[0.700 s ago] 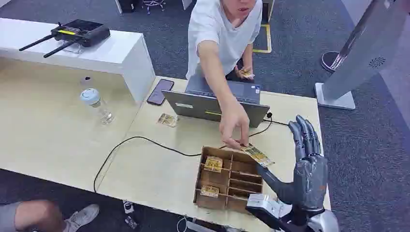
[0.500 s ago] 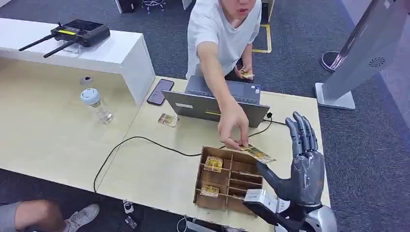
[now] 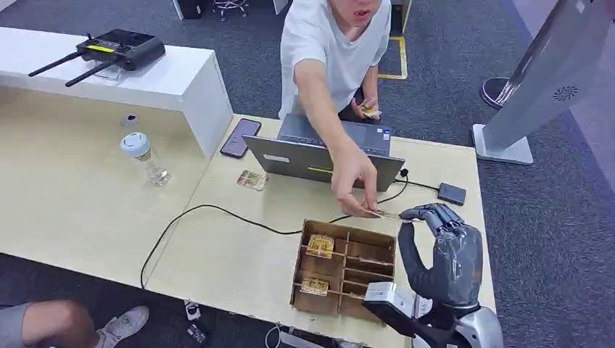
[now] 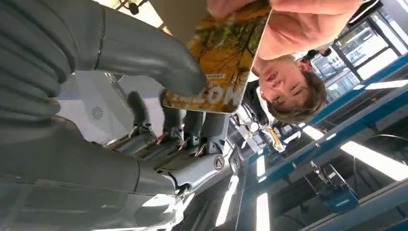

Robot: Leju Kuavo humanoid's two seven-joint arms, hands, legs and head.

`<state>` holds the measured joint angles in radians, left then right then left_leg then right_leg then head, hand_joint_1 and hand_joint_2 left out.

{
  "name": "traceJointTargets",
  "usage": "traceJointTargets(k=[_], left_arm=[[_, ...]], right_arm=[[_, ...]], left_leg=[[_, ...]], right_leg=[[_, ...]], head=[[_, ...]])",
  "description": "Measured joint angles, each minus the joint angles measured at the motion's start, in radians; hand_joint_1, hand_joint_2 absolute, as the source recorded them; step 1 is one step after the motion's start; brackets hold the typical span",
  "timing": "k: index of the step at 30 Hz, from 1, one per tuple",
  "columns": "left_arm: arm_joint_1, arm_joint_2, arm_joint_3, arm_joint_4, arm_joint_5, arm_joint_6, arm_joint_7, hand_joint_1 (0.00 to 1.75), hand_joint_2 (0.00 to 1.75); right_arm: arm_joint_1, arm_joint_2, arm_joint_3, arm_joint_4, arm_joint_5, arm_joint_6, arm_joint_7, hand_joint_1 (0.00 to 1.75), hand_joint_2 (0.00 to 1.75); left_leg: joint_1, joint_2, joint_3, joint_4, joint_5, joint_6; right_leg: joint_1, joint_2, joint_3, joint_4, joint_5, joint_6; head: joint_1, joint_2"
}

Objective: Pass the card to the sensor for recognition and then transmit it.

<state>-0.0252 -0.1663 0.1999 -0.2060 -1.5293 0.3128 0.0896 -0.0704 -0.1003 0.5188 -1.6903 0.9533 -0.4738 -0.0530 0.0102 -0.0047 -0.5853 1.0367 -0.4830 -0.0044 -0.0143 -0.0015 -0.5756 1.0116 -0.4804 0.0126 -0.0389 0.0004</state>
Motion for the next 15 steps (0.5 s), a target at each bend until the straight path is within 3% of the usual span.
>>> traceJointTargets(k=[12, 15], left_arm=[[0.0, 0.0, 0.0, 0.0, 0.005, 0.002, 0.004, 0.0, 0.0], [0.0, 0.0, 0.0, 0.0, 0.014, 0.002, 0.005, 0.0, 0.0]], right_arm=[[-0.003, 0.011, 0.001, 0.0, -0.008, 0.024, -0.002, 1.75, 1.75], [-0.002, 0.016, 0.002, -0.003, -0.072, 0.053, -0.023, 1.75, 1.75]], left_leg=[[0.0, 0.0, 0.0, 0.0, 0.0, 0.0], [0.0, 0.0, 0.0, 0.0, 0.0, 0.0]], right_leg=[[0.0, 0.0, 0.0, 0.0, 0.0, 0.0], [0.0, 0.0, 0.0, 0.0, 0.0, 0.0]], head=[[0.0, 0.0], [0.0, 0.0]])
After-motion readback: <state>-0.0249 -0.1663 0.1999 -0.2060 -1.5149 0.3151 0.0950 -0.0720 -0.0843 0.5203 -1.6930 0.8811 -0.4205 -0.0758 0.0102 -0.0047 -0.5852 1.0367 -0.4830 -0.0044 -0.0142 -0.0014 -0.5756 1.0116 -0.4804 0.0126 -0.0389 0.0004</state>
